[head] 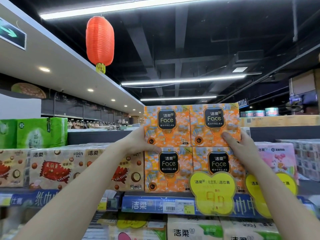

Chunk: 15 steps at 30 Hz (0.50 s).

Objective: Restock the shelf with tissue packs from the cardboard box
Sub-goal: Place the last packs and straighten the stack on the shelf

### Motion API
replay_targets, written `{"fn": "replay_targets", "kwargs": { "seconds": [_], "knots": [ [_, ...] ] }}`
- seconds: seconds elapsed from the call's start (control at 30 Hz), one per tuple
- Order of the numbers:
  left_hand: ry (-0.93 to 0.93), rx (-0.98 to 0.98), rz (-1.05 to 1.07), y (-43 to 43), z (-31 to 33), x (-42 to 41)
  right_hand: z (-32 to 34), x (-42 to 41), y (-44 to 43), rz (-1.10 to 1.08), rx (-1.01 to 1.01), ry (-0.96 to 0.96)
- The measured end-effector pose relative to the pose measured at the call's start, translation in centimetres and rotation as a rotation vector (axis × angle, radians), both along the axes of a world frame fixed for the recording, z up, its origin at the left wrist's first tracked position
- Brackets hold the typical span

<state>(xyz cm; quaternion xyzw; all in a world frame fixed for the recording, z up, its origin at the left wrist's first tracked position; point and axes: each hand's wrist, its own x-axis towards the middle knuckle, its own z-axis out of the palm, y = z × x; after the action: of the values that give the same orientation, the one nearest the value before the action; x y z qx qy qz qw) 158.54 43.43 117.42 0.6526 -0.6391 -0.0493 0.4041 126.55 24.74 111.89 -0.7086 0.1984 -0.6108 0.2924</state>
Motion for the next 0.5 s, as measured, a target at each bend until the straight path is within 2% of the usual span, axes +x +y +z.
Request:
{"fn": "replay_targets", "kwargs": {
  "seconds": [0.17,0.5],
  "knots": [
    [0.019,0.000,0.002,-0.2,-0.3,0.4,0.0,0.3,0.5,-0.033,-0.028,-0.027],
    [0.076,0.028,-0.008,-0.1,-0.3,1.1,-0.2,0.0,0.0,0.045,-0.007,-0.031]
  ]
}}
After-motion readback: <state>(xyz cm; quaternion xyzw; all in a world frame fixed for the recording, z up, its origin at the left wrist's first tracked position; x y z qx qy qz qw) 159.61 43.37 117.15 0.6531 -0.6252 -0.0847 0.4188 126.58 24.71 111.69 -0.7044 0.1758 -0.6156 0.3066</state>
